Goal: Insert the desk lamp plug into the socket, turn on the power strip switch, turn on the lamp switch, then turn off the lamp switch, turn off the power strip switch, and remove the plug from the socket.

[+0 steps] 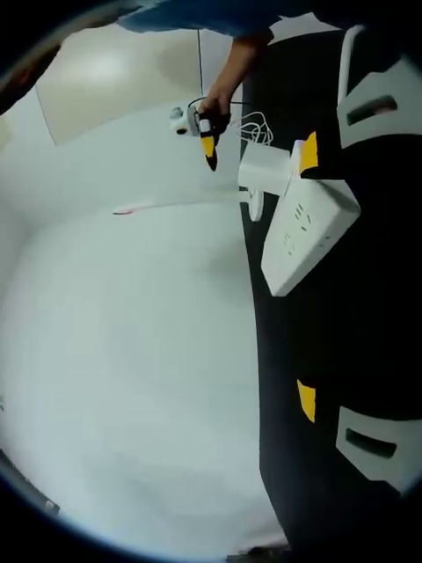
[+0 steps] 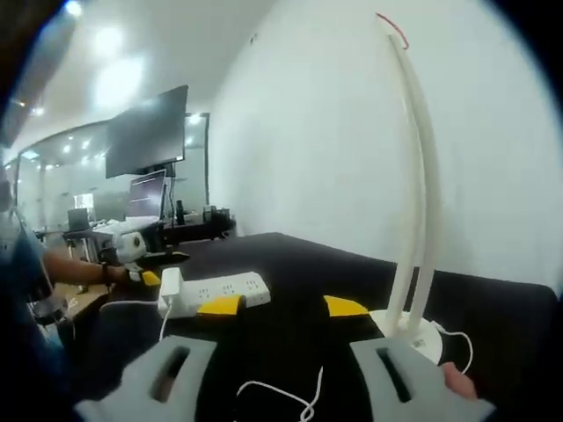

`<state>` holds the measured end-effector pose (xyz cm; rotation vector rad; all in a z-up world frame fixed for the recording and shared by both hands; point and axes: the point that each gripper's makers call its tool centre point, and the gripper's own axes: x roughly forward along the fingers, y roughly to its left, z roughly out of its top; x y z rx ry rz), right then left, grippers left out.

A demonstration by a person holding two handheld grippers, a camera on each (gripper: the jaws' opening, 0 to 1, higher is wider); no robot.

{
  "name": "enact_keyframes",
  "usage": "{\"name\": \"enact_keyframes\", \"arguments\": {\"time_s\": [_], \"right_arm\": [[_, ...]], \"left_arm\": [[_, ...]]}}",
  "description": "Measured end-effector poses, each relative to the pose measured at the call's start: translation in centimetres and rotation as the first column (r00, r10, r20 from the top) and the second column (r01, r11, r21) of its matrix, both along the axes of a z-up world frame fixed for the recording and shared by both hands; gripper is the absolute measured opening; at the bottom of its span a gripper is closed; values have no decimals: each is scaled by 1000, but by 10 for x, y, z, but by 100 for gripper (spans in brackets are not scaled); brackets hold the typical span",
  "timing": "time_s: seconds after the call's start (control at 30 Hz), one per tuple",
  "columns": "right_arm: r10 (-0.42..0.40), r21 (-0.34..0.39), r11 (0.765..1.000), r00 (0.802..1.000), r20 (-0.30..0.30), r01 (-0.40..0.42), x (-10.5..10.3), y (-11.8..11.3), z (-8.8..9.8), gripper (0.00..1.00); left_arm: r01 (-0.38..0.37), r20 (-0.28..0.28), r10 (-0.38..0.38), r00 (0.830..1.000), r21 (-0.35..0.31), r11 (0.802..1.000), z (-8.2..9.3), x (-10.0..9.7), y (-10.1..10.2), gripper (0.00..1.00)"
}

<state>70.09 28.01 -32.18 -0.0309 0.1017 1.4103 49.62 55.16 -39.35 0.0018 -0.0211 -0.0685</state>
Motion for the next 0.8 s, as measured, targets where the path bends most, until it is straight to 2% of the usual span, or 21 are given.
{"name": "enact_keyframes", "arguments": {"time_s": [0.1,0.33,0.5,0.63,0.8], "right_arm": [[12,0,1000,1000,9,-12,-3,1,1,39],[54,-29,998,998,45,-53,-13,6,2,55],[65,-58,996,995,72,-61,-16,6,0,58],[72,-49,996,994,77,-68,-22,7,2,60],[79,-49,996,993,91,-74,-27,9,4,67]], "left_arm": [[0,0,0,1000,-1,1000,0,-1,2,86],[-11,8,11,1000,20,1000,1,-3,1,87],[-10,18,10,1000,24,1000,3,-4,3,87],[-11,21,10,1000,24,1000,4,-5,4,87],[-9,21,9,1000,28,1000,5,-5,-4,87]]}}
